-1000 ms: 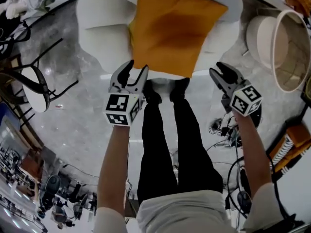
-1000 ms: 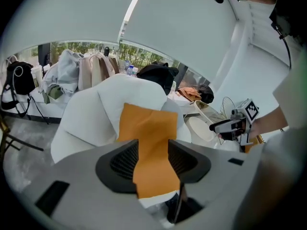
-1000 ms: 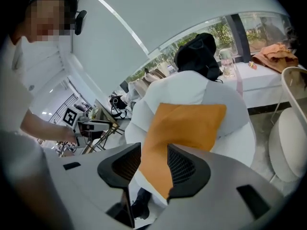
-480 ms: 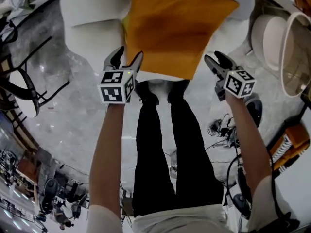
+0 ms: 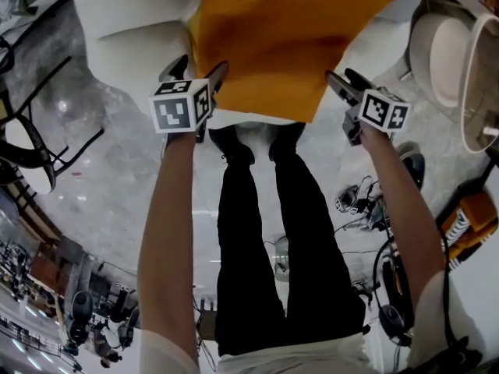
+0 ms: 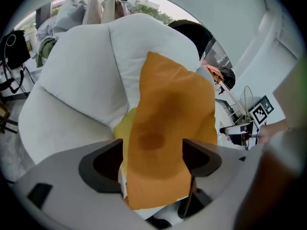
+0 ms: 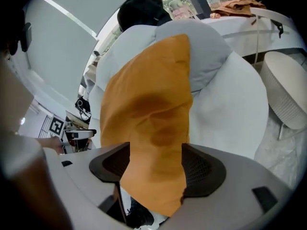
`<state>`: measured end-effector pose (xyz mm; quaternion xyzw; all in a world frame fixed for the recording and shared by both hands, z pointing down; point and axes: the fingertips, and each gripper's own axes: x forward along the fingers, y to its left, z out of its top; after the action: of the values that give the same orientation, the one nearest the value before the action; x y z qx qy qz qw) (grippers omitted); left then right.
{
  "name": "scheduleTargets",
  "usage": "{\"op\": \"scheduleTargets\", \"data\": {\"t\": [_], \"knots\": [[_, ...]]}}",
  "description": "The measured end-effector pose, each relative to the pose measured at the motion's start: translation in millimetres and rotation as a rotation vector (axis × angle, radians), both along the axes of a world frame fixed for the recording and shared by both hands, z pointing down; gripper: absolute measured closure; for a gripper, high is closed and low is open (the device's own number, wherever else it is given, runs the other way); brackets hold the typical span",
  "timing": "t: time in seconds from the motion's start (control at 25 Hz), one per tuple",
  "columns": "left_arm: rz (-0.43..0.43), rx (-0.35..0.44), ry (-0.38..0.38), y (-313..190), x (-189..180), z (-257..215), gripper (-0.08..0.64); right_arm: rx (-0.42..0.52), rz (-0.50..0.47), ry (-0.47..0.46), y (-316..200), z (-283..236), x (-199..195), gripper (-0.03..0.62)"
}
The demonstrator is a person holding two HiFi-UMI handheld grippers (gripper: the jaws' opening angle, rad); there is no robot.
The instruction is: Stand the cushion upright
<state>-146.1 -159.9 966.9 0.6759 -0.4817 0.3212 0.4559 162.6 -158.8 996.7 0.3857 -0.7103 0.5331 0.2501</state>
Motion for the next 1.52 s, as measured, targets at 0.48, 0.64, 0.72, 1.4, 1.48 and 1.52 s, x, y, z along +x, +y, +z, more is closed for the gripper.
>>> {"op": "scheduleTargets", "data": {"t": [0.48,0.64,0.72,1.4,1.48,1.52], "knots": [[-0.024,-0.149,0.116,-13.8,26.1,60.8,0.069,-0.123,0.024,-0.035,-20.2,55.2,-12.6,0.192],[-0.057,-0.166,0.095,-12.5,31.6,64.3,0.216,-0.143,0.002,-0.016,-18.9,58.6,-18.9,0.295],[-0.051,-0.155,0.087,-10.8,36.6,61.2,0.308,-0.146,-0.012,-0.015,-17.5,57.8,-22.5,0.344],[-0.071,0.009,0.020,29.7,71.5,-33.0,0.439,-0.059,-0.076,-0.050,11.5,-28.4,-4.4,0.479],[-0.094,0.035,0.013,33.5,74.6,-48.9,0.440,-0.046,-0.080,-0.046,13.0,-41.7,-1.5,0.485],[-0.104,0.051,0.006,34.6,75.6,-57.7,0.440,-0.039,-0.081,-0.043,13.0,-48.0,-0.4,0.486]]}}
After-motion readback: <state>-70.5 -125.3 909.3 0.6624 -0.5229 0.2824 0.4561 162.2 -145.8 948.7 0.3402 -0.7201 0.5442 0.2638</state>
